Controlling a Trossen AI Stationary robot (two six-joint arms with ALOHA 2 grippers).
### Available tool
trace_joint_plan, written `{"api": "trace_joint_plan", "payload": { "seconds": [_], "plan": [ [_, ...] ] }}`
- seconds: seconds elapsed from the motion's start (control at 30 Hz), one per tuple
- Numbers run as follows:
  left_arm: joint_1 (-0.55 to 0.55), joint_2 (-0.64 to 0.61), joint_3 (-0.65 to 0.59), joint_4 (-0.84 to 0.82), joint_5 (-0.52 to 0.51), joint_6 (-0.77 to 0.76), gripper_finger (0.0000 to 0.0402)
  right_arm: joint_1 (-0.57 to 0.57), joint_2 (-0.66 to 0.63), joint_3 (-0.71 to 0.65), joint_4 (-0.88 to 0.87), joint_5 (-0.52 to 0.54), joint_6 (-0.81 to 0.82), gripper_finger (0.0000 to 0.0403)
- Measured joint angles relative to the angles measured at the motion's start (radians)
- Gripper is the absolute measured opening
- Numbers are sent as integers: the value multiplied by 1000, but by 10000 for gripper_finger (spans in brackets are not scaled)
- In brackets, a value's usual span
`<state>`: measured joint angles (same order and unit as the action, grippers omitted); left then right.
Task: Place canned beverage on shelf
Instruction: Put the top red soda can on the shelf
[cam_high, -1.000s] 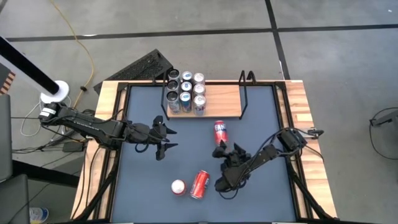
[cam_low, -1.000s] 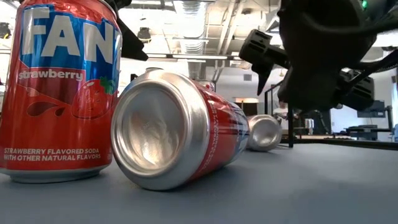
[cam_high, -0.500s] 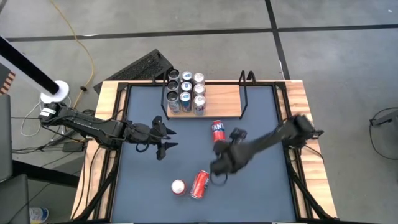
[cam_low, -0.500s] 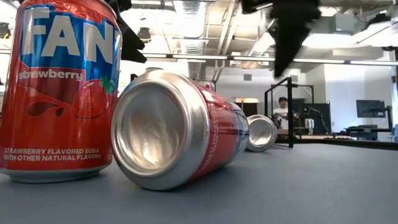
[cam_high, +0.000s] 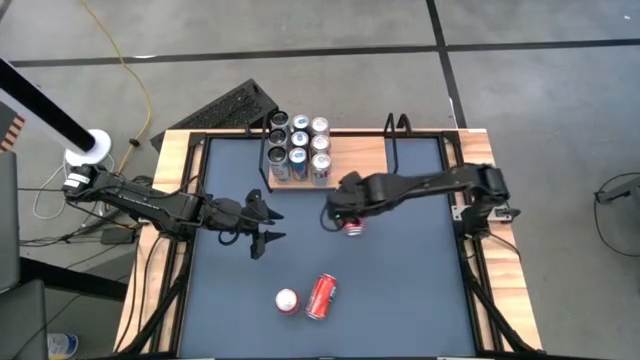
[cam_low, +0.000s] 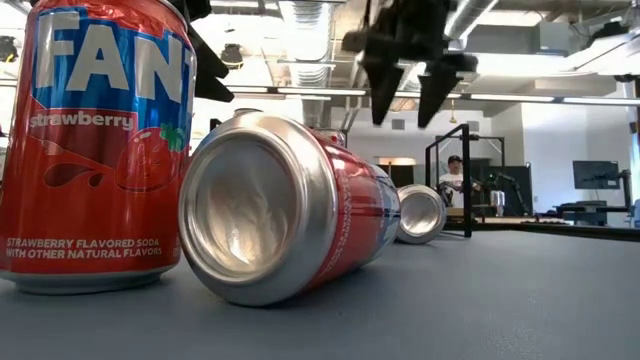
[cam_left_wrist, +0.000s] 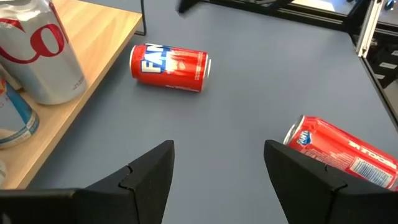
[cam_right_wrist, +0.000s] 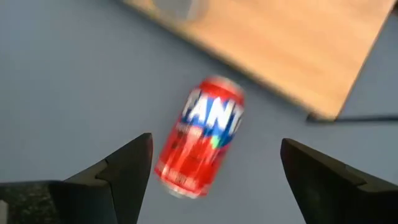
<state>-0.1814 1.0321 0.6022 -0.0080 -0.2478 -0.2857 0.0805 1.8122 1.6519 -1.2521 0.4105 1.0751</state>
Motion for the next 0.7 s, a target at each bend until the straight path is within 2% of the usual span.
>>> {"api": "trace_joint_plan", "payload": {
  "seconds": [0.1, 0.23, 0.47, 0.6, 0.7],
  "plan": [
    [0, 0, 0, -1, 1, 6, 238, 2, 60, 0, 1, -53, -7, 333],
    [0, 0, 0, -7, 15, 18, 238, 2, 127, -1, -25, -70, -10, 333],
    [0, 0, 0, -11, 43, 40, 238, -31, 147, -28, 36, -106, -59, 333],
    [-1, 0, 0, -20, 43, 56, 238, -19, 57, -80, 87, -102, -82, 333],
    [-1, 0, 0, -16, 43, 57, 238, -13, -64, -180, 194, -122, -85, 333]
  ]
}}
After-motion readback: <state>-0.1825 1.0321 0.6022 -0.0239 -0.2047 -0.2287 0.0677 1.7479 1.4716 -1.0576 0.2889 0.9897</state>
